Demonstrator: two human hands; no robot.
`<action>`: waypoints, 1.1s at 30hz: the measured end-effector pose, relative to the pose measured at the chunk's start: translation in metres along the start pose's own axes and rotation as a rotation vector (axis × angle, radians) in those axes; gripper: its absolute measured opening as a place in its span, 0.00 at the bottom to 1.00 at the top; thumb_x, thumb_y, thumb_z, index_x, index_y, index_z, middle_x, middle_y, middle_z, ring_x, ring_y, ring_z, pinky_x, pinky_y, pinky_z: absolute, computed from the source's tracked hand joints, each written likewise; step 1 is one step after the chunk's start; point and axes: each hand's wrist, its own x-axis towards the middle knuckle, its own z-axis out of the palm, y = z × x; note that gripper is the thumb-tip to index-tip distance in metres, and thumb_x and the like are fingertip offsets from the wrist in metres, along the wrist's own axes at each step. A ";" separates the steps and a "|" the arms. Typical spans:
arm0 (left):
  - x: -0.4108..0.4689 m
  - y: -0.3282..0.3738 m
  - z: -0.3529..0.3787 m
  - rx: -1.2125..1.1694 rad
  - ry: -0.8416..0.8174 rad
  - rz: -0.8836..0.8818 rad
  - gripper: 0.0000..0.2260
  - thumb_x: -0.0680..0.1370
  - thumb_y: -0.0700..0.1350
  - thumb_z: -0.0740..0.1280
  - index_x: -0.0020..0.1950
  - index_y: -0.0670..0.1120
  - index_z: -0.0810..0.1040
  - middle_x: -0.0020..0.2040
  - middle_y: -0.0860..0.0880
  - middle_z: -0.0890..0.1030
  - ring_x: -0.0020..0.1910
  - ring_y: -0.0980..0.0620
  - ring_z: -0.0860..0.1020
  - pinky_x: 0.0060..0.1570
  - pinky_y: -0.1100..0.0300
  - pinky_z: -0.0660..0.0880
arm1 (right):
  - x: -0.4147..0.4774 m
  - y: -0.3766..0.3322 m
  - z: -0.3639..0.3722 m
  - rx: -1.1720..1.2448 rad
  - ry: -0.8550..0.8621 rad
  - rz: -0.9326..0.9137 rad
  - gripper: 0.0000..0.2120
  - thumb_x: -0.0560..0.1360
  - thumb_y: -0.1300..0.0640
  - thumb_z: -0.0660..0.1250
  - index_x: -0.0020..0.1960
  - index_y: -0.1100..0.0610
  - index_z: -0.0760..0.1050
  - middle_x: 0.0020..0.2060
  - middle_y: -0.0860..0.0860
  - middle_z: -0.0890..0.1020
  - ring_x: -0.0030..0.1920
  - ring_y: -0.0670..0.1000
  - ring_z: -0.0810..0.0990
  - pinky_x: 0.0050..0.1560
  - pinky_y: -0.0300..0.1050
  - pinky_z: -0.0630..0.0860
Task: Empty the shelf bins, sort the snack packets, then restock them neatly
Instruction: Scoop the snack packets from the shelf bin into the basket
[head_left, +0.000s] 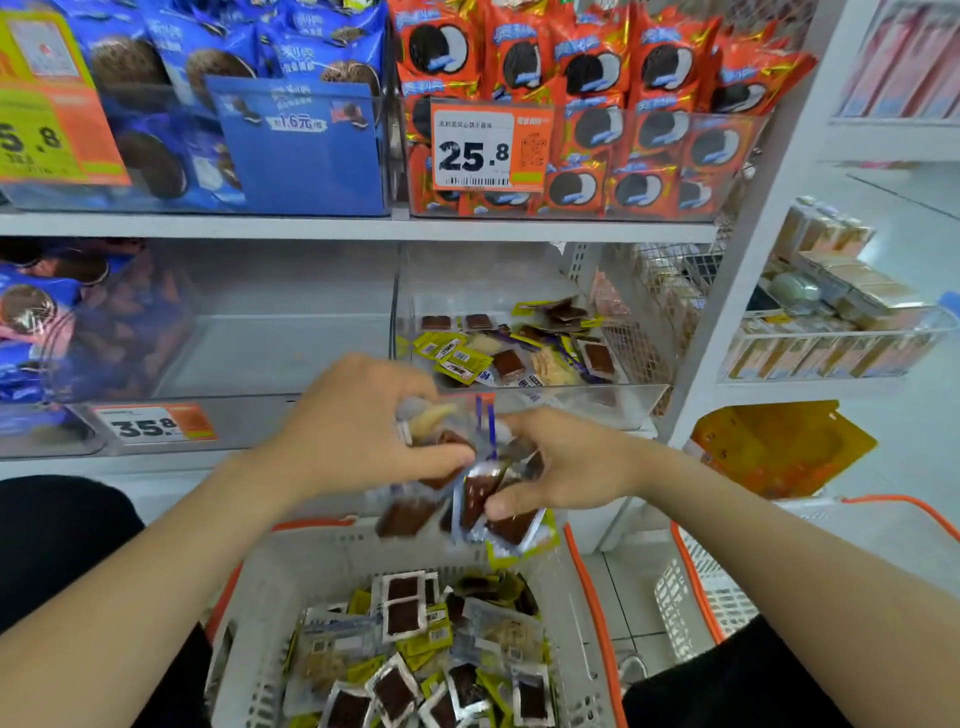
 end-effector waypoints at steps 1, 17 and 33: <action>-0.002 -0.005 0.009 0.074 -0.144 -0.022 0.24 0.67 0.75 0.70 0.38 0.54 0.80 0.34 0.56 0.80 0.35 0.57 0.78 0.39 0.53 0.78 | 0.003 0.004 0.004 -0.049 -0.068 0.066 0.22 0.76 0.53 0.78 0.67 0.54 0.76 0.49 0.30 0.83 0.48 0.33 0.82 0.51 0.33 0.76; 0.121 -0.023 0.080 -0.077 -0.229 -0.387 0.05 0.72 0.51 0.70 0.47 0.53 0.81 0.45 0.52 0.79 0.52 0.48 0.79 0.52 0.56 0.75 | 0.036 0.092 -0.126 -0.487 0.405 0.520 0.39 0.71 0.55 0.80 0.78 0.55 0.67 0.70 0.56 0.76 0.69 0.59 0.75 0.66 0.47 0.72; 0.192 -0.076 0.123 0.282 -0.397 -0.487 0.17 0.72 0.35 0.73 0.57 0.45 0.72 0.61 0.39 0.78 0.59 0.37 0.79 0.52 0.49 0.76 | 0.097 0.153 -0.142 -0.671 0.045 0.595 0.51 0.56 0.57 0.86 0.73 0.46 0.65 0.59 0.54 0.79 0.49 0.60 0.81 0.48 0.59 0.84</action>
